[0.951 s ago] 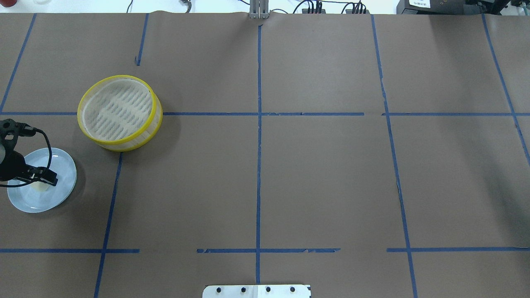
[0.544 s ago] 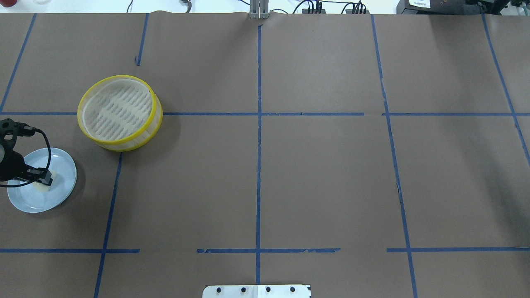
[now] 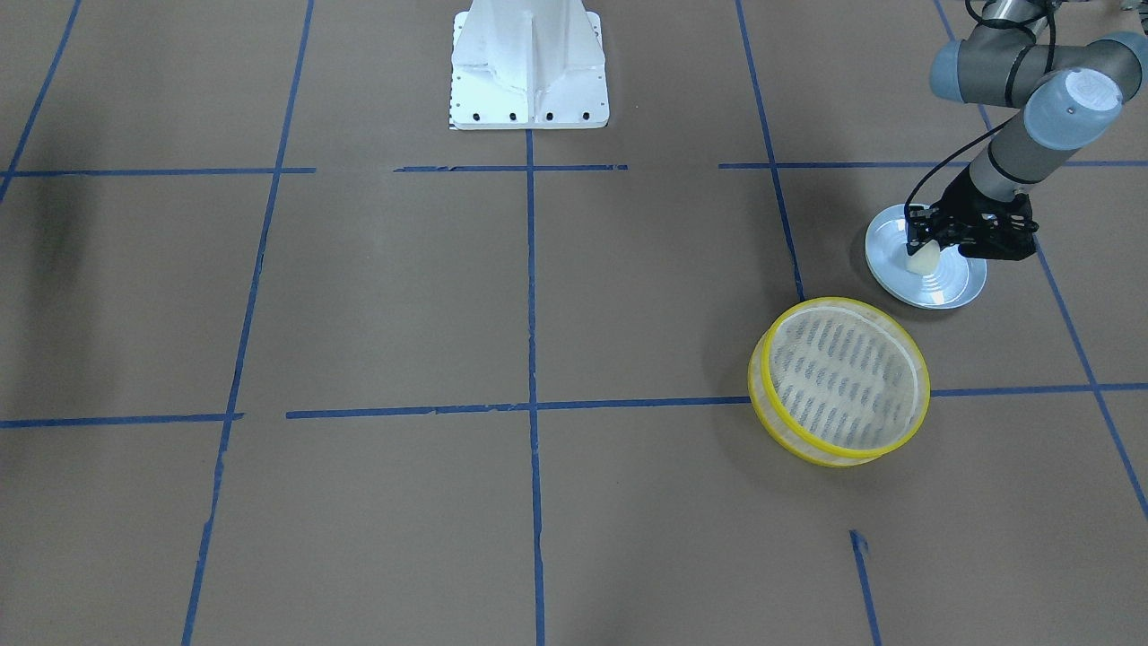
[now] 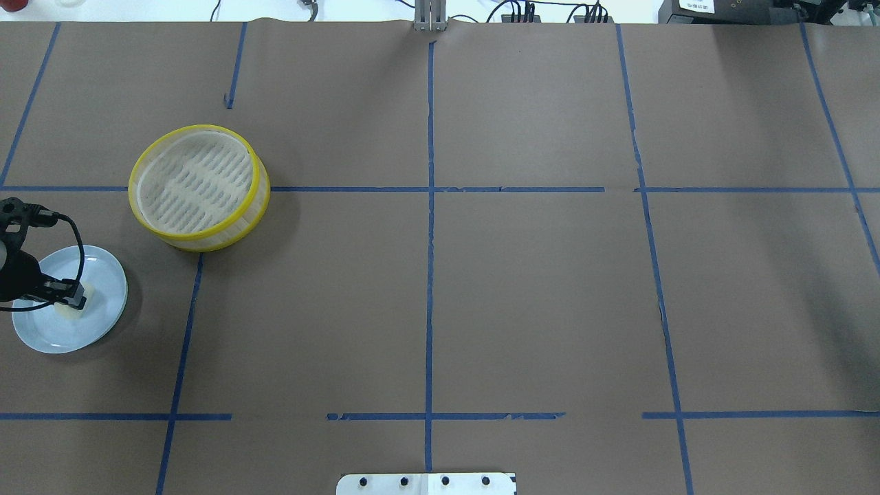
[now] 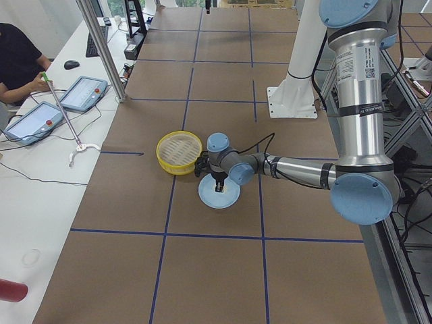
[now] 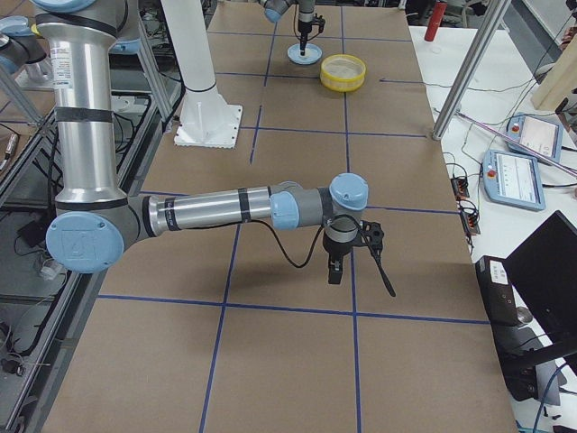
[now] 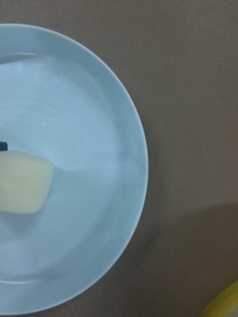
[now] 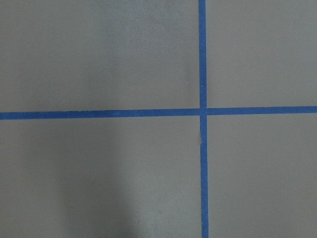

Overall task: Place bun in steamer
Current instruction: 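Lower the left gripper around the pale bun and close on it, then lift the bun with the left gripper and carry it toward the steamer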

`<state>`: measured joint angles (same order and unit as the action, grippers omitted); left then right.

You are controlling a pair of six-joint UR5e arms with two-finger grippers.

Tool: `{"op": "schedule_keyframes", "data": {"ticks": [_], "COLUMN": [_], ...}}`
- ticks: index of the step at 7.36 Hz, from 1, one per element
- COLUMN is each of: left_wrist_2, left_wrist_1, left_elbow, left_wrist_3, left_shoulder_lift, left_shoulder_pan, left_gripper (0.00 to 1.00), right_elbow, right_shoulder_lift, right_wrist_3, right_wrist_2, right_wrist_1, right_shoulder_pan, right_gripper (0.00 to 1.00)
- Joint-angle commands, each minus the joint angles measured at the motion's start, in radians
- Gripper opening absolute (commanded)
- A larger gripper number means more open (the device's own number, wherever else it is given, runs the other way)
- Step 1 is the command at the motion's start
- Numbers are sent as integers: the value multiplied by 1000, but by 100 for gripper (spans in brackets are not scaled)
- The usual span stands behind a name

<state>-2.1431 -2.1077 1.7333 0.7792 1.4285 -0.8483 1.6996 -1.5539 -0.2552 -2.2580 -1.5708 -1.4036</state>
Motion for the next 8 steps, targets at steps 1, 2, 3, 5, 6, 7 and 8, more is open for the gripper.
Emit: {"op": "schedule_keyframes", "data": {"ticks": [1, 2, 3, 5, 6, 7, 8], "left_wrist_2": [-1, -3, -6, -8, -8, -8, -8], "left_wrist_1": [0, 0, 3, 17, 62, 169, 280], "left_elbow": [0, 3, 20, 70, 116, 182, 237], "left_wrist_3": [0, 0, -3, -5, -8, -18, -20], "left_shoulder_lift": [0, -2, -3, -13, -17, -8, 7], "left_shoulder_pan": [0, -2, -8, -14, -14, -27, -67], "left_gripper": [37, 37, 37, 35, 35, 34, 33], "right_elbow": [0, 0, 0, 0, 0, 0, 0], "right_shoulder_lift": [0, 0, 0, 0, 0, 0, 0], "right_wrist_3": [-1, 0, 1, 0, 1, 1, 1], "right_wrist_2": [0, 0, 0, 0, 0, 0, 0], "right_wrist_1": [0, 0, 0, 0, 0, 0, 0], "right_shoulder_pan": [0, 0, 0, 0, 0, 0, 0], "right_gripper": [100, 100, 100, 100, 100, 100, 100]}}
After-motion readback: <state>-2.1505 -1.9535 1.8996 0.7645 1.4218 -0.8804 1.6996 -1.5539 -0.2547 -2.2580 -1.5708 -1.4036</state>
